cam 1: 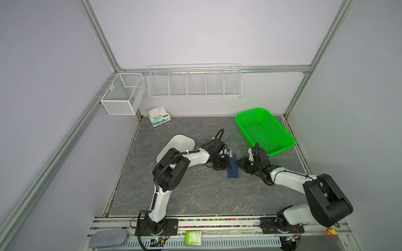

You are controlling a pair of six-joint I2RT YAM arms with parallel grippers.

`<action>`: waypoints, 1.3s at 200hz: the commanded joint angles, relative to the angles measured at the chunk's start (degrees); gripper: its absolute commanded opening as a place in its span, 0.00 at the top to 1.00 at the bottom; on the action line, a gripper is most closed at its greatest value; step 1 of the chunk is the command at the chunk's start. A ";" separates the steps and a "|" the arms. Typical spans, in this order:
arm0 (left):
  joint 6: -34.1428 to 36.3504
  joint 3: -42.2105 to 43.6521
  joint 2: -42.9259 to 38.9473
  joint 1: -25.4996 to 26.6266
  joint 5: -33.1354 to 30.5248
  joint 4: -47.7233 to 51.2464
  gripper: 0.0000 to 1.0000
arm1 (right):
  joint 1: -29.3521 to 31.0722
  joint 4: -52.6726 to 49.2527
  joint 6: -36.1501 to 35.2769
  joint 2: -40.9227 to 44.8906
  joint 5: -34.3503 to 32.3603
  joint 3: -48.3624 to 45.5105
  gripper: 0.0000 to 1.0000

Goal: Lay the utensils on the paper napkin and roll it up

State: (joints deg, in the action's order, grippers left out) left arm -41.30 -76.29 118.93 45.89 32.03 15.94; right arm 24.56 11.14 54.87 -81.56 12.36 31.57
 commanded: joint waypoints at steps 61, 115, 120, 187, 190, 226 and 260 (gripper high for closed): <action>0.58 -0.93 1.16 0.43 0.80 0.66 0.88 | 4.14 -0.69 3.36 0.82 -0.80 -2.12 0.66; 0.52 -0.22 -1.37 0.43 -0.69 1.10 0.88 | 4.44 2.26 5.01 -1.00 -1.21 -3.16 0.92; 0.39 0.18 -2.12 0.43 -1.35 0.98 0.87 | 4.47 2.08 5.05 -0.60 -1.58 -3.39 0.94; -1.32 3.47 -8.43 -0.32 -9.01 0.87 0.80 | 4.45 0.91 4.72 5.51 -5.01 -7.37 0.94; -1.41 3.59 -8.53 -0.36 -9.16 0.85 0.80 | 4.45 0.94 4.88 5.54 -5.16 -7.60 0.94; -2.14 4.12 -9.34 -0.49 -10.80 1.19 0.80 | 4.19 0.43 7.85 6.47 -8.45 -10.18 0.94; -2.48 4.30 -9.29 -0.51 -10.47 0.68 0.80 | 4.26 1.48 9.12 7.33 -9.36 -12.06 0.94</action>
State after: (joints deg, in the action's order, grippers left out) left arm -43.09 -72.51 110.89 45.65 22.48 16.58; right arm 28.64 12.60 61.36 -75.37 5.30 20.97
